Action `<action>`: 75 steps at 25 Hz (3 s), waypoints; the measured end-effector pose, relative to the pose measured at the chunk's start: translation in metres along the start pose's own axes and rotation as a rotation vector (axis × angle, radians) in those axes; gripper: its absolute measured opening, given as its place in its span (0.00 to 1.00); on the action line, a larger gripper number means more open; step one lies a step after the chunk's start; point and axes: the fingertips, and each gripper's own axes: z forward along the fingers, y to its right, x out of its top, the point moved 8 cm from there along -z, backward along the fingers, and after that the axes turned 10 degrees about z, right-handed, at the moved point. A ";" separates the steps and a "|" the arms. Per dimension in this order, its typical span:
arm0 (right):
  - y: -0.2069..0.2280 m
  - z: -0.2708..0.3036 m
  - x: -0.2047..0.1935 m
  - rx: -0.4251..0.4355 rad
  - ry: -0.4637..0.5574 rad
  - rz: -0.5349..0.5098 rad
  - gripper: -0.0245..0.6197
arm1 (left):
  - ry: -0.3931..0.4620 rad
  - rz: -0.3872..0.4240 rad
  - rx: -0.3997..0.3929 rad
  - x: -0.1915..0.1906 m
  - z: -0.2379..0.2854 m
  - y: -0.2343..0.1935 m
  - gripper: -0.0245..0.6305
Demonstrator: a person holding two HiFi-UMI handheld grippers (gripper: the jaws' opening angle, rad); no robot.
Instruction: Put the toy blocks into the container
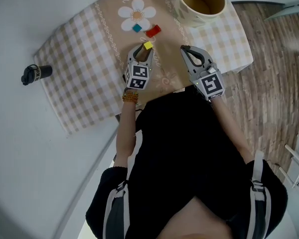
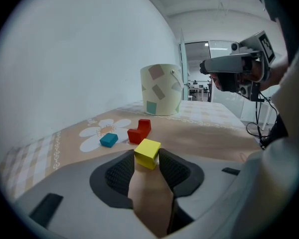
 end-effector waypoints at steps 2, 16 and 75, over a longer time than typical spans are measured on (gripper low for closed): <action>-0.001 0.000 -0.001 -0.002 -0.009 0.002 0.05 | 0.002 0.001 -0.002 -0.001 0.000 0.000 0.26; -0.003 0.006 -0.006 0.175 -0.031 -0.105 0.05 | 0.194 0.022 -0.144 0.021 -0.034 0.015 0.26; 0.203 -0.057 -0.094 -0.169 -0.038 0.186 0.05 | 0.094 0.404 -0.247 0.291 0.092 -0.006 0.26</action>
